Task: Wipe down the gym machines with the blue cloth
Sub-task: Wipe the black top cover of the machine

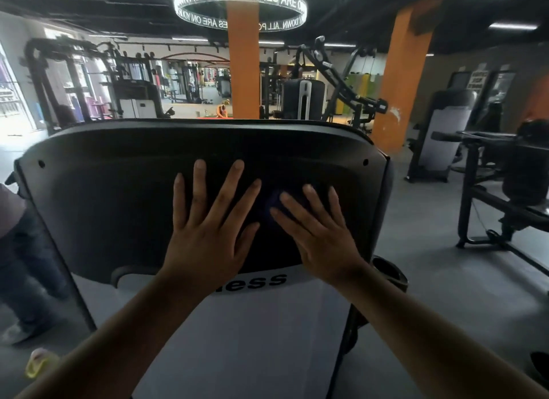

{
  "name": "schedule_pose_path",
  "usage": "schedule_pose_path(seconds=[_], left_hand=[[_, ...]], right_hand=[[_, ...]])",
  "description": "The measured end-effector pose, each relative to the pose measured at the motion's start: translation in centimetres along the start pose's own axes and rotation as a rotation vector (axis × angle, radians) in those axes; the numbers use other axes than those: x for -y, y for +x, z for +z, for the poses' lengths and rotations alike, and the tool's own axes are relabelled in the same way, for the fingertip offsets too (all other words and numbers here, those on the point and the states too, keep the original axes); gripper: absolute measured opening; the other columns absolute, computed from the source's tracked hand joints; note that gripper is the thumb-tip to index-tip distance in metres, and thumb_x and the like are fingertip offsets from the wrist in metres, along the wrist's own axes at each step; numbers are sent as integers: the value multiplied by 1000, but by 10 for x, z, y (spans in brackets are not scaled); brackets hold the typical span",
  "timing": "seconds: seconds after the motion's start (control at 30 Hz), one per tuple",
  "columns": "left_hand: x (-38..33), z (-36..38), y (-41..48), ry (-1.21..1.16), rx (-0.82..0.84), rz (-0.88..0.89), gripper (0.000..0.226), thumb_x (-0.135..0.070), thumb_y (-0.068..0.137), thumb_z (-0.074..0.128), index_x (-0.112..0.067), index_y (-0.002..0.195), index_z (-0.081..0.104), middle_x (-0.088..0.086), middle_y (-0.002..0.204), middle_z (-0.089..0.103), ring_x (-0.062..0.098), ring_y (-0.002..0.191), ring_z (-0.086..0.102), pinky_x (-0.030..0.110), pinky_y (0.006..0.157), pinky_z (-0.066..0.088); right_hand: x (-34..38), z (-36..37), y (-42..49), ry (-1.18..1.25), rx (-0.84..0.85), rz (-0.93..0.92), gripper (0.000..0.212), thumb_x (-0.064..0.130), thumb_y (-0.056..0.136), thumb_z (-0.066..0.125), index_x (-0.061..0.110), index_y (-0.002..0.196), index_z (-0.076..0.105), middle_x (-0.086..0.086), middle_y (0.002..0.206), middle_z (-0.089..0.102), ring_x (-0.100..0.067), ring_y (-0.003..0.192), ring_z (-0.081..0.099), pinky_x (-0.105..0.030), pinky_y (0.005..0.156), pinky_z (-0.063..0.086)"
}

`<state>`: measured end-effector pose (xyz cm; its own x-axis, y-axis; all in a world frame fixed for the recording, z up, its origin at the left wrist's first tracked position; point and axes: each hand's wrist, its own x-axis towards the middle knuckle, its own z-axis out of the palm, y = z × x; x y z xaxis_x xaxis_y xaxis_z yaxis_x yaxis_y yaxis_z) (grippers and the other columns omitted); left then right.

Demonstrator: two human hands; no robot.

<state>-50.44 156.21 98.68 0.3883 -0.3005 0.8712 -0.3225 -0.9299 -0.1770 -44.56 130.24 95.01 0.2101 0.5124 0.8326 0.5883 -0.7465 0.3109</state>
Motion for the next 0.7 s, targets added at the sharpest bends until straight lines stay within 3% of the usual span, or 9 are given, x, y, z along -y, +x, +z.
schedule_pose_path(seconds=[0.07, 0.17, 0.2, 0.33, 0.37, 0.5, 0.63, 0.7], left_hand=[[-13, 5, 6, 45, 7, -29, 71, -51, 108, 62, -22, 169, 40, 10, 182, 19, 57, 164, 4, 82, 125, 11], [-41, 15, 15, 103, -7, -90, 73, -56, 107, 62, -22, 168, 42, 16, 180, 20, 57, 164, 6, 83, 123, 12], [-53, 18, 18, 123, -21, -107, 73, -58, 106, 63, -22, 167, 44, 19, 179, 21, 57, 164, 9, 83, 124, 13], [-96, 29, 30, 194, -47, -154, 73, -60, 106, 63, -22, 166, 46, 21, 177, 27, 55, 163, 16, 80, 124, 19], [-104, 31, 32, 214, -41, -168, 73, -59, 107, 62, -22, 167, 45, 20, 177, 27, 54, 164, 17, 79, 124, 20], [-119, 34, 36, 294, -42, -219, 71, -56, 107, 62, -20, 167, 45, 21, 175, 32, 52, 163, 22, 75, 125, 25], [-125, 30, 39, 325, -42, -233, 69, -54, 106, 65, -20, 164, 49, 20, 173, 37, 50, 163, 26, 72, 124, 30], [-128, 28, 40, 337, -43, -228, 69, -53, 106, 67, -19, 164, 50, 21, 172, 38, 50, 162, 27, 71, 124, 32]], right_hand=[[-29, -6, -4, -3, -42, 3, 74, 11, 105, 62, 30, 169, 31, 0, 178, 25, -36, 166, 16, -71, 130, 10], [-65, -12, -6, 129, -155, 353, 67, 15, 110, 56, 24, 170, 27, -7, 179, 21, -41, 166, 12, -76, 127, 12], [-69, -11, -7, 151, -159, 372, 65, 15, 111, 55, 23, 170, 27, -8, 180, 19, -42, 166, 12, -77, 127, 12], [-91, -9, -24, 152, -72, -101, 60, 13, 111, 50, 28, 168, 37, -1, 177, 29, -37, 165, 19, -68, 131, 17], [-102, -11, -26, 157, -79, -129, 57, 13, 112, 49, 28, 166, 40, 0, 175, 32, -35, 165, 21, -66, 131, 19], [-107, -9, -25, 263, -141, 75, 58, 13, 109, 59, 23, 164, 45, -3, 174, 34, -39, 165, 19, -70, 130, 18], [-120, -7, -32, 228, -99, -208, 58, 13, 111, 48, 29, 166, 42, 4, 175, 34, -32, 165, 24, -68, 130, 21], [-139, -9, -33, 242, -144, -134, 57, 13, 110, 50, 27, 165, 44, 1, 174, 36, -34, 165, 24, -68, 130, 21]])
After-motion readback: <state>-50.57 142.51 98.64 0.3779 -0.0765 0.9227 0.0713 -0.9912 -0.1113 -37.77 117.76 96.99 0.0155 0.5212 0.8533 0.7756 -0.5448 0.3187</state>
